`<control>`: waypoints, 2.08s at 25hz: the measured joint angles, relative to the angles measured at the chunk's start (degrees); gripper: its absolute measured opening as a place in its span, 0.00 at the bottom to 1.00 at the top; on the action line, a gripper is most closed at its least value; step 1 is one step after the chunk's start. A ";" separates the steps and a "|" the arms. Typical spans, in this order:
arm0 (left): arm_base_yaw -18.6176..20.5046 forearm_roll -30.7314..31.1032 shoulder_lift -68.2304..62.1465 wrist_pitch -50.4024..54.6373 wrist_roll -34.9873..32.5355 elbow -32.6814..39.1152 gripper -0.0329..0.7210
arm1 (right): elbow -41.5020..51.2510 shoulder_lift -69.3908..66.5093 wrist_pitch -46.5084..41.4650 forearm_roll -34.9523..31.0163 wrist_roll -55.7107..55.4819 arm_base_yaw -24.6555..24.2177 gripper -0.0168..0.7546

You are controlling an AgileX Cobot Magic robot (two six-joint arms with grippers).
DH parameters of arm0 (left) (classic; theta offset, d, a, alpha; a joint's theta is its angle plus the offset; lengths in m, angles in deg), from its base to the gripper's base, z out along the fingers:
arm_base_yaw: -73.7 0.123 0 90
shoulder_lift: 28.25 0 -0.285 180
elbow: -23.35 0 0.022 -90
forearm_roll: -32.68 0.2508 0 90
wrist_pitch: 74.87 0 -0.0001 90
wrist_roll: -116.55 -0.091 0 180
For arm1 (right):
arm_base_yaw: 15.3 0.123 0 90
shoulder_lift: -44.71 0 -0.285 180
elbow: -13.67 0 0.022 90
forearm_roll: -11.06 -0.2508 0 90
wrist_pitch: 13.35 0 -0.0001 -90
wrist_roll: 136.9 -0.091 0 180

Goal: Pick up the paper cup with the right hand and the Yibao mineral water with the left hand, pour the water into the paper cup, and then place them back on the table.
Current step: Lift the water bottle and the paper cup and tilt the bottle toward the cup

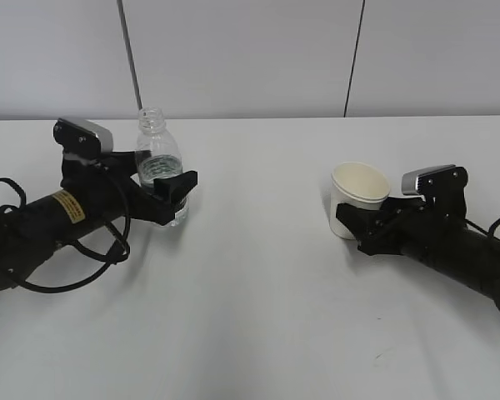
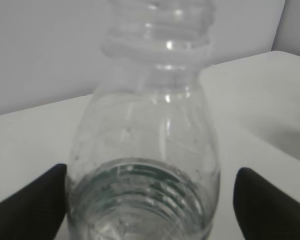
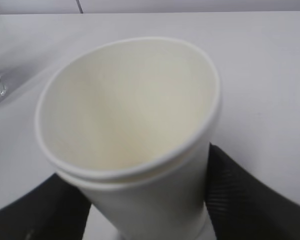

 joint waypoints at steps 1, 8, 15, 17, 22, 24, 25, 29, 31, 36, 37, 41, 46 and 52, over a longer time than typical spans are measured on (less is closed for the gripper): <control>0.00 -0.08 -0.43 0.00 0.00 -0.16 0.83 | 0.00 0.00 0.00 0.00 0.00 0.00 0.68; -0.02 -0.14 -1.34 0.10 0.00 -0.36 0.73 | 0.00 0.00 0.00 0.00 0.00 0.00 0.68; -0.02 -0.51 -1.39 0.10 0.00 -0.36 0.59 | 0.00 0.00 0.00 0.00 0.00 0.00 0.68; -0.02 -0.51 -1.39 0.10 0.00 -0.36 0.59 | 0.00 0.00 0.00 0.00 0.00 0.00 0.68; -0.02 -0.51 -1.39 0.10 0.00 -0.36 0.55 | 0.00 0.00 0.00 2.29 0.00 0.00 0.68; -0.02 -0.51 -1.39 0.15 0.00 -0.36 0.53 | 0.00 0.00 0.00 3.55 0.00 0.00 0.68; -0.02 -0.51 -1.39 0.15 0.00 -0.36 0.52 | 0.00 0.00 0.04 4.09 0.00 0.00 0.68; -0.02 -0.51 -1.39 0.15 0.00 -0.36 0.52 | -0.15 0.00 0.13 6.91 0.00 0.00 0.68; -0.02 -0.40 -1.39 0.15 0.00 -0.36 0.52 | -0.67 0.00 0.13 9.56 -0.13 0.00 0.68; -0.02 1.42 -0.17 1.93 0.02 -0.36 0.52 | -1.13 0.00 0.13 14.60 -2.50 0.00 0.68; -0.02 1.94 0.29 2.70 0.02 -0.36 0.52 | -1.13 0.00 0.13 15.19 -2.90 0.00 0.68; -0.02 3.34 2.57 5.66 0.06 -0.36 0.51 | -1.26 0.59 0.13 18.88 -5.22 0.00 0.68; -0.02 4.95 5.77 9.47 0.06 -0.36 0.51 | -1.66 3.03 0.13 22.19 -7.03 0.69 0.68; -0.06 7.35 9.92 16.26 0.13 -0.36 0.51 | -3.77 3.19 0.13 25.72 -9.64 4.90 0.68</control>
